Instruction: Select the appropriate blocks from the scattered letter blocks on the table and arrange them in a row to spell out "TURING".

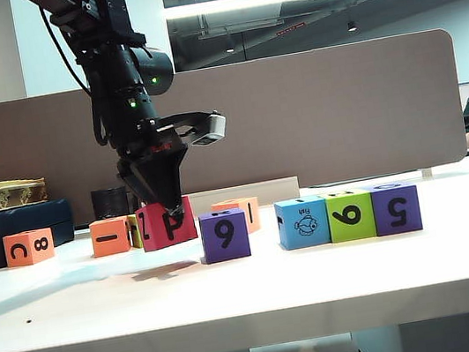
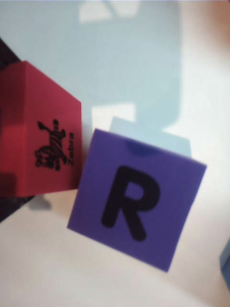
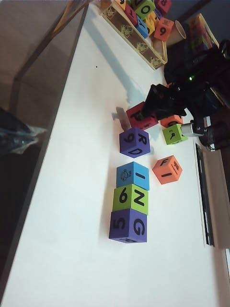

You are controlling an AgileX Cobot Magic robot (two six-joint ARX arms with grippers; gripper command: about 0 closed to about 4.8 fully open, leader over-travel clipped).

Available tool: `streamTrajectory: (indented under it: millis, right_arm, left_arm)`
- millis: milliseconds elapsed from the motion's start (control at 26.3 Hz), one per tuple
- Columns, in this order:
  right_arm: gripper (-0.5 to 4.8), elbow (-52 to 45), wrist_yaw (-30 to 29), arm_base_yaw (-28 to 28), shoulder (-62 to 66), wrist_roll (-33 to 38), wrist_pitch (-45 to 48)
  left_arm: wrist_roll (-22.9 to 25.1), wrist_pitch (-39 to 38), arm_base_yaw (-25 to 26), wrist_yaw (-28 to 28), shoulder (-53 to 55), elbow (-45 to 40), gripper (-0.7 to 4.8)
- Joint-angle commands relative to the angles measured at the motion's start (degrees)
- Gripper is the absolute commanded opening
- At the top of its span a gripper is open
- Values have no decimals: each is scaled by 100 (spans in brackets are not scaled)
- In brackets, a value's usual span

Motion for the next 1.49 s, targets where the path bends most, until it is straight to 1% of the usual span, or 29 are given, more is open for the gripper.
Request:
streamTrajectory:
  millis: [38,267,457,685,800,990,1295,1409,1447,1485]
  right_arm:
    - [-1,17,7,0,-59,-2,50]
    - [-1,17,9,0,-59,-2,55]
    - [-1,17,9,0,-59,-2,55]
    - [-1,17,4,0,-59,-2,52]
    - [-1,17,4,0,-59,0,55]
    - [-1,17,4,2,-59,0,55]
    - [-1,17,4,2,-59,0,55]
    - [-1,17,4,2,-59,-2,55]
    - [-1,17,4,2,-59,0,55]
    - [-1,17,4,2,-59,0,55]
  left_arm:
    - [129,-70,0,111,-24,7,268]
    - [256,-46,-9,140,-24,7,268]
    - [293,20,-68,363,-11,0,268]
    - [577,94,-109,350,26,-4,268]
    - [883,83,-109,352,26,-4,268]
    - [1049,66,-109,350,72,-59,268]
    - [1049,249,-109,345,83,-470,268]
    - [1045,308,-109,350,83,-498,269]
    - [1040,348,-114,358,83,-498,281]
    - [1019,387,-118,358,83,-498,313]
